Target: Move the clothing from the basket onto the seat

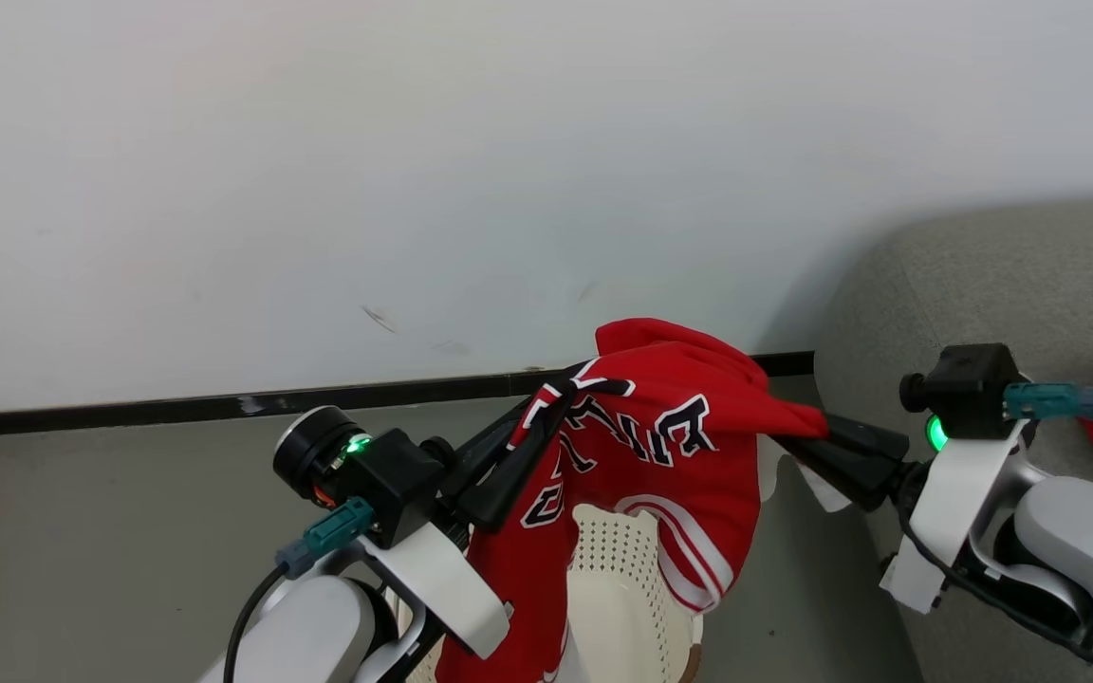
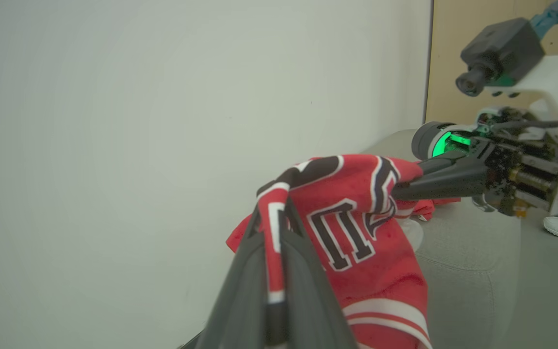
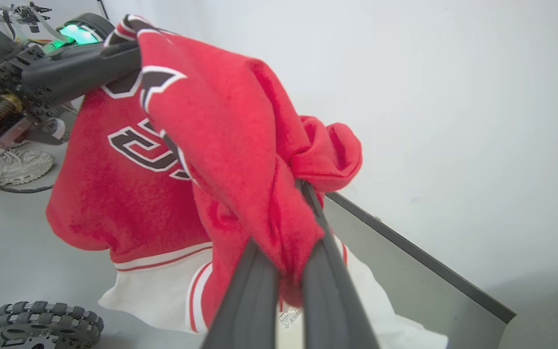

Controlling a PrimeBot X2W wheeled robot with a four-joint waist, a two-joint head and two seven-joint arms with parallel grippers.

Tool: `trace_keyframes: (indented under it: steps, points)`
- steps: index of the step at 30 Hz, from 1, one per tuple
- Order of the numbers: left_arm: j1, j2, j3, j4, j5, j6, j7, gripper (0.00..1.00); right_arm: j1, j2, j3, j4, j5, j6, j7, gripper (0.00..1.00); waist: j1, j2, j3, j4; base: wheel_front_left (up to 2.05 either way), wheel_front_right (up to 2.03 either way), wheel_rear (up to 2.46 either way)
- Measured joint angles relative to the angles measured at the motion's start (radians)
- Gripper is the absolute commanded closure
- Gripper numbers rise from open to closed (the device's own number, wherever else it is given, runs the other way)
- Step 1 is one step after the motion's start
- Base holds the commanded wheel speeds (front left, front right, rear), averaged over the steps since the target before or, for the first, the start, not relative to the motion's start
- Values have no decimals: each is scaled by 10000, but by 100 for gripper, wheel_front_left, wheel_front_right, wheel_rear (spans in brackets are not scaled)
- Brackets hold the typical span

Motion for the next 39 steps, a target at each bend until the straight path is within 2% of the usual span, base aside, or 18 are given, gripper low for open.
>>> trace_keyframes:
  steps: [1, 18, 26, 39]
  points:
    - [37, -25, 27, 21, -86, 2, -10, 0, 2, -46, -88, 90, 0, 0, -44, 100, 0, 0, -1, -43, 0, 0, 0]
    - [769, -82, 73, 389, -443, 61, -453, 0, 822, -518, -1894, 924, 165, 0, -215, 100, 0, 0, -108, -847, 0, 0, 0]
    - [971, -121, -378, 428, -617, -119, -577, 0, 1799, -683, -3985, 997, 232, 0, -217, 100, 0, 0, -194, -1380, 0, 0, 0]
    - [972, -412, -968, 389, -750, -341, -790, 0, 3397, -723, -5988, 993, -44, 0, -221, 100, 0, 0, -296, -2255, 0, 0, 0]
